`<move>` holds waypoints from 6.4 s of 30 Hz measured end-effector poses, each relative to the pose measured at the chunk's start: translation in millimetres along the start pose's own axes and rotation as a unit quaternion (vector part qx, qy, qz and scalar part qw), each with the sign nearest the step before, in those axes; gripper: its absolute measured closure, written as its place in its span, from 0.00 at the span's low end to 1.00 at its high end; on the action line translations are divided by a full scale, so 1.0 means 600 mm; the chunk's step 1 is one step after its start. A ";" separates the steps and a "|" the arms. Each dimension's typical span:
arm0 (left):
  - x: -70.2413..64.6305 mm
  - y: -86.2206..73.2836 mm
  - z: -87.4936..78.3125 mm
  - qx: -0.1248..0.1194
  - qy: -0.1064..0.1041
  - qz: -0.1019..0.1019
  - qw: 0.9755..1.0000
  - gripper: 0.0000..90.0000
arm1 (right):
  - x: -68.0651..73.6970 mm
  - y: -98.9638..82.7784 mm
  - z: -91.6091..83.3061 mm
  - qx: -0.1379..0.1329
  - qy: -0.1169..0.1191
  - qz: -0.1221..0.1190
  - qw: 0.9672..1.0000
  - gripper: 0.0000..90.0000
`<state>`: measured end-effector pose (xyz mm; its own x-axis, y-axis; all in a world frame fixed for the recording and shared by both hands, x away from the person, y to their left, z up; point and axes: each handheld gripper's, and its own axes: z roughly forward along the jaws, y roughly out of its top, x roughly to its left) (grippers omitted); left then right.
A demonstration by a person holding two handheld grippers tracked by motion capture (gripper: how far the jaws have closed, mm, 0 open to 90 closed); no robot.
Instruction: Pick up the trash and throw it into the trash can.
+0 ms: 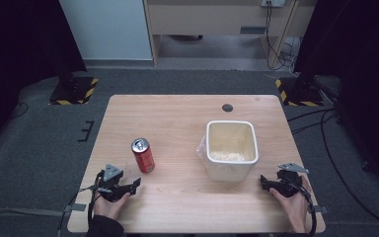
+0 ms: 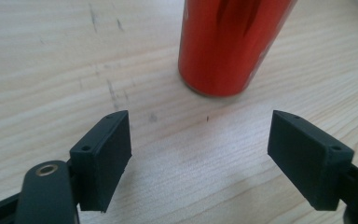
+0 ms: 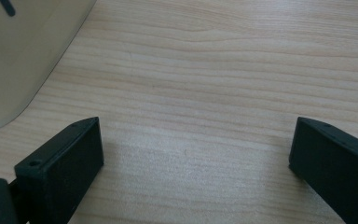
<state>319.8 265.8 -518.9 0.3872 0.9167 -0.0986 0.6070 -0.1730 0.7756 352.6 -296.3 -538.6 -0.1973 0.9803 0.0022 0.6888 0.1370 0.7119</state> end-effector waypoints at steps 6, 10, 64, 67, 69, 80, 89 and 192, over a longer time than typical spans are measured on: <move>0.003 0.013 -0.035 -0.054 -0.001 -0.016 0.998 0.23 | -0.005 -0.003 -0.002 -0.001 0.013 -0.015 1.000 0.04; 0.002 0.025 -0.055 -0.087 -0.004 -0.020 0.996 0.23 | -0.004 -0.003 -0.003 0.000 0.015 -0.016 1.000 0.04; -0.043 0.170 -0.059 -0.189 -0.011 0.047 0.981 0.15 | -0.002 -0.003 -0.003 0.000 0.011 -0.012 1.000 0.03; -0.045 0.165 -0.048 -0.180 -0.010 0.051 0.982 0.15 | -0.002 -0.003 -0.003 0.000 0.011 -0.012 1.000 0.03; -0.046 0.162 -0.039 -0.174 -0.009 0.053 0.983 0.15 | -0.002 -0.003 -0.003 0.000 0.011 -0.012 1.000 0.03; -0.046 0.142 0.001 -0.144 -0.002 0.058 0.988 0.16 | -0.002 -0.003 -0.003 0.000 0.011 -0.013 1.000 0.03; -0.040 0.127 0.024 -0.123 0.003 0.055 0.991 0.20 | -0.002 -0.003 -0.003 0.000 0.011 -0.012 1.000 0.03; -0.265 0.325 -0.046 -0.255 -0.138 0.124 0.949 0.37 | -0.002 -0.003 -0.003 0.000 0.011 -0.012 1.000 0.03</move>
<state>357.5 95.9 -334.6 0.6835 0.7297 0.0207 0.0870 -0.1096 0.9902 350.5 -298.0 -538.6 -0.2297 0.9733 0.0012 0.6839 0.1605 0.7117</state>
